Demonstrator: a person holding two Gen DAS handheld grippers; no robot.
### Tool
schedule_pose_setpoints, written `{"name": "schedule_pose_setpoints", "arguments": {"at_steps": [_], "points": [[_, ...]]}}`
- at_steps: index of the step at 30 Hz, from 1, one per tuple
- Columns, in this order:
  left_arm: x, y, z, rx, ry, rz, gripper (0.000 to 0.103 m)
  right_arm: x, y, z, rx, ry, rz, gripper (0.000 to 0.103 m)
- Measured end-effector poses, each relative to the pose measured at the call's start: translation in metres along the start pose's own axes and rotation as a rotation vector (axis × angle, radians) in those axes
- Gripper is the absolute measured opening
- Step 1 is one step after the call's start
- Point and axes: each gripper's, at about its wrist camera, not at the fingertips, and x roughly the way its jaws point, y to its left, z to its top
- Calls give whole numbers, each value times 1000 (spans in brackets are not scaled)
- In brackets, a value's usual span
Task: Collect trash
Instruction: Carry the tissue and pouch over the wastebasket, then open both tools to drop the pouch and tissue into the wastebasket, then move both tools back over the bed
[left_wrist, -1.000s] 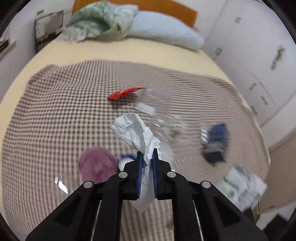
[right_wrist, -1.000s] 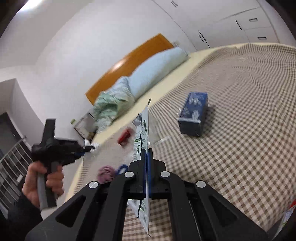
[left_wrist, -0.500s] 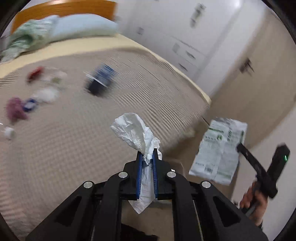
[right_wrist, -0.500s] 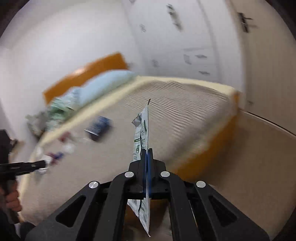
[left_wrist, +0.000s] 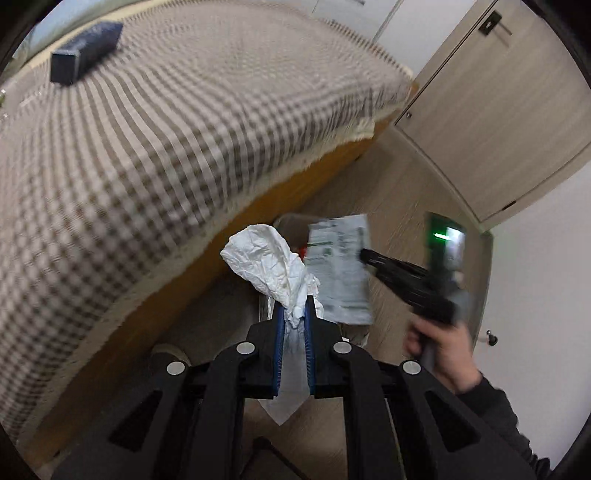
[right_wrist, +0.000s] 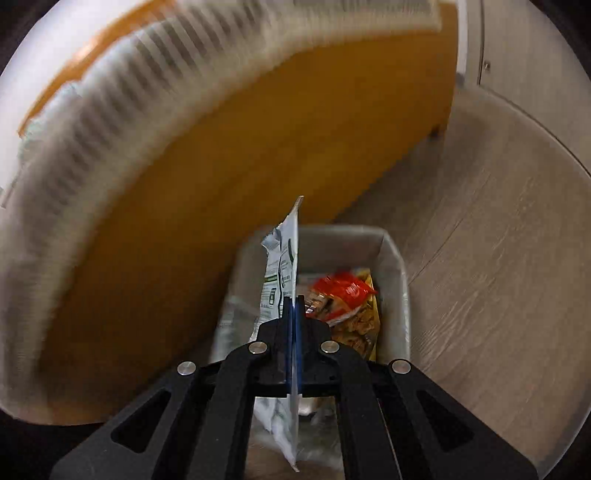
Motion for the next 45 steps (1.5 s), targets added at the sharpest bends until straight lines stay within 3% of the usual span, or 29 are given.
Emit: {"name": "schedule_pose_setpoints", "arguments": {"at_steps": [4,7,8,9,13,22,23,24,25,26,28,31,36,42,45], "points": [[36,-5,1,-16,46,-10,8,72,-19,-7,89,77,59,2],[59,-20,-11,-2,109,-32,8,95,-28,-9,119,109,71,6],[65,-25,-12,12,124,-28,8,102,-27,-8,98,140,65,37],[71,-30,-14,34,138,-17,8,106,-25,-7,75,164,47,76],[100,-37,-17,83,211,-15,8,78,-31,-7,24,121,59,76],[201,-65,-10,61,390,-84,10,-50,-73,-19,86,-103,-12,76],[216,-68,-11,51,396,-91,13,-59,-77,-17,104,-122,-22,76],[234,-69,-13,34,417,-96,22,-66,-84,-18,128,-141,-34,76],[252,-69,-16,18,447,-83,51,-78,-92,-25,166,-164,-40,76],[264,-69,-18,-3,468,-62,60,-82,-97,-31,187,-167,-41,76],[281,-58,-27,-38,507,-55,60,-85,-104,-39,218,-148,-58,77],[274,-51,-29,-12,509,-33,60,-77,-106,-56,217,-79,-98,77],[237,-46,-13,-37,439,-108,60,-70,-93,-67,198,-5,-109,76],[177,-55,-11,-35,353,-146,60,-85,-67,-70,122,-2,-129,76],[128,-52,-7,-29,248,-169,60,-105,-49,-62,100,-28,-144,77]]}}
